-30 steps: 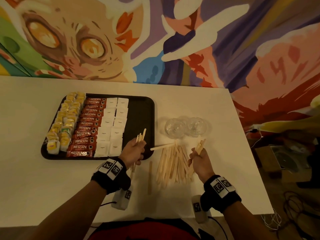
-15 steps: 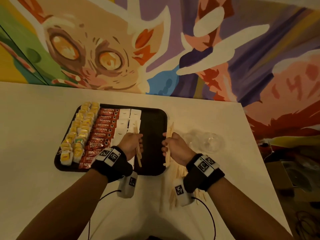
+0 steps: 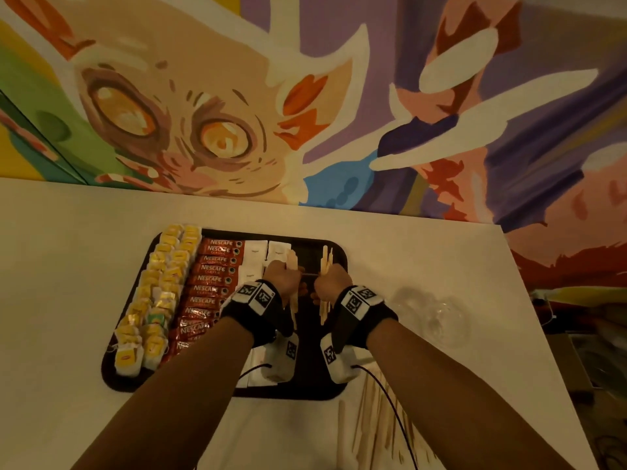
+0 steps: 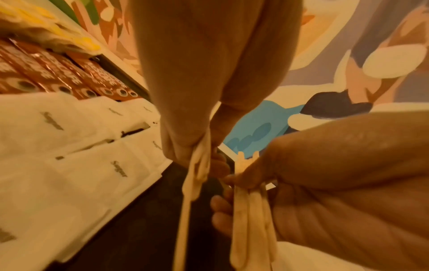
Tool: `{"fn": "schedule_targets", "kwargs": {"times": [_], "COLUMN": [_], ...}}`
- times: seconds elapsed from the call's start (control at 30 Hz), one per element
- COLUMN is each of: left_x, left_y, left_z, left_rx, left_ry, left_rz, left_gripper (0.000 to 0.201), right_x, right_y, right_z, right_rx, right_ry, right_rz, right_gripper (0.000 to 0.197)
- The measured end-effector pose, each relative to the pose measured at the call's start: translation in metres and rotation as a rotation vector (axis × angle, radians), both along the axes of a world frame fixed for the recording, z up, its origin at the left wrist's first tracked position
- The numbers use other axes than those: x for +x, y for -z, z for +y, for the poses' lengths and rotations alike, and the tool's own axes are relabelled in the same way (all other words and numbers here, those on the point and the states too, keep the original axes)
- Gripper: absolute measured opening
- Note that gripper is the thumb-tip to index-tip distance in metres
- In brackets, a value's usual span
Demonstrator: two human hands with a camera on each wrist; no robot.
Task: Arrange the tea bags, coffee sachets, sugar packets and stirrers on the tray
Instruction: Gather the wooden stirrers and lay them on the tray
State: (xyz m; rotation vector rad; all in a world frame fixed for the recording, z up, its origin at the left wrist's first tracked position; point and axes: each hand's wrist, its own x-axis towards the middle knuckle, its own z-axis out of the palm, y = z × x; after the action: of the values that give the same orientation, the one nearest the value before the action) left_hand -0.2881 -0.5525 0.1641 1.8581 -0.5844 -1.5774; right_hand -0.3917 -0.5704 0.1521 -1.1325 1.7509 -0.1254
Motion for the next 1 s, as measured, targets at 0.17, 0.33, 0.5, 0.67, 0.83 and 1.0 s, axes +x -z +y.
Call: {"fn": "schedule_targets", "kwargs": {"times": [0.17, 0.33, 0.5, 0.67, 0.83, 1.0], "left_x": [-0.005, -0.011, -0.015, -0.016, -0.014, -0.016], "left_y": [0.016, 0.026, 0.022, 0.019, 0.018, 0.018], "left_z": [-0.02, -0.017, -0.015, -0.013, -0.015, -0.012], "left_rx": [-0.048, 0.0, 0.027, -0.012, 0.007, -0.03], "left_ry": [-0.083, 0.237, 0.528, 0.546, 0.485, 0.447], "left_rz": [-0.153, -0.399, -0.496, -0.479, -0.445, -0.454], "left_gripper": [0.015, 0.023, 0.024, 0.026, 0.036, 0.043], "right_x": [-0.001, -0.004, -0.007, -0.007, -0.006, -0.007], "right_y": [0.01, 0.013, 0.01, 0.013, 0.008, 0.007], "right_z": [-0.015, -0.018, -0.015, -0.014, -0.011, -0.006], "right_rx": [0.036, -0.026, -0.096, -0.109, -0.147, -0.271], "right_ry": [-0.017, -0.051, -0.112, -0.103, -0.037, -0.114], "right_rz": [0.116, 0.207, 0.288, 0.313, 0.292, 0.269], "right_gripper": [0.025, 0.023, 0.028, 0.029, 0.036, 0.038]}}
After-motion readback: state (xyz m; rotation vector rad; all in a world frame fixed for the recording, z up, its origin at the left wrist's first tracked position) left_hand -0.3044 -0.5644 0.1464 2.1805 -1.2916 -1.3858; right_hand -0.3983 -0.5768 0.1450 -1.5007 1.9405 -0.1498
